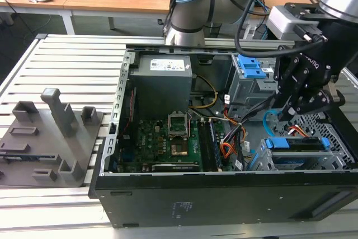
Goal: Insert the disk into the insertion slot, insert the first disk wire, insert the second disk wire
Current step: 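Insert the second disk wire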
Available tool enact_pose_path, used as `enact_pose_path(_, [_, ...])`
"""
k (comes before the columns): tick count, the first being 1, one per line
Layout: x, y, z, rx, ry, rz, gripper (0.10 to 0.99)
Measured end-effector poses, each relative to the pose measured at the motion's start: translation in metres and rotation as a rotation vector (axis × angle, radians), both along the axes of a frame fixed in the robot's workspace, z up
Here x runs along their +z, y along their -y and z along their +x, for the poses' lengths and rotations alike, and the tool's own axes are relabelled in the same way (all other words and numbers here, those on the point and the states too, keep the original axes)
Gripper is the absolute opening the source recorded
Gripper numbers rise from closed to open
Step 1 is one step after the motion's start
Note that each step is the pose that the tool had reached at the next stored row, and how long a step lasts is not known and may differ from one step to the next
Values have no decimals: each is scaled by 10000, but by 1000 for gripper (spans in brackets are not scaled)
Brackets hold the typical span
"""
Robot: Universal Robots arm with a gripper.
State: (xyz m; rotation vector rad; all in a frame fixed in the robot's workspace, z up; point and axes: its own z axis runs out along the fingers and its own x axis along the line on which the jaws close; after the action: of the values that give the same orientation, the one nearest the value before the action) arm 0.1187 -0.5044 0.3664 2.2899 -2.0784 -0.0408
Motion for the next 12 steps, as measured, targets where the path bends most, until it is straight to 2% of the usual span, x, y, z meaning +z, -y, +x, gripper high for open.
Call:
enact_pose_path(7, [-101,-39,-1,222,-1,-252,361])
enact_pose_path(10, [-101,-39,-1,223,0,-266,361])
enact_pose_path(11, [-101,-39,-1,222,-1,-269,345])
enact_pose_path(12, [-102,-39,-1,223,-1,-272,216])
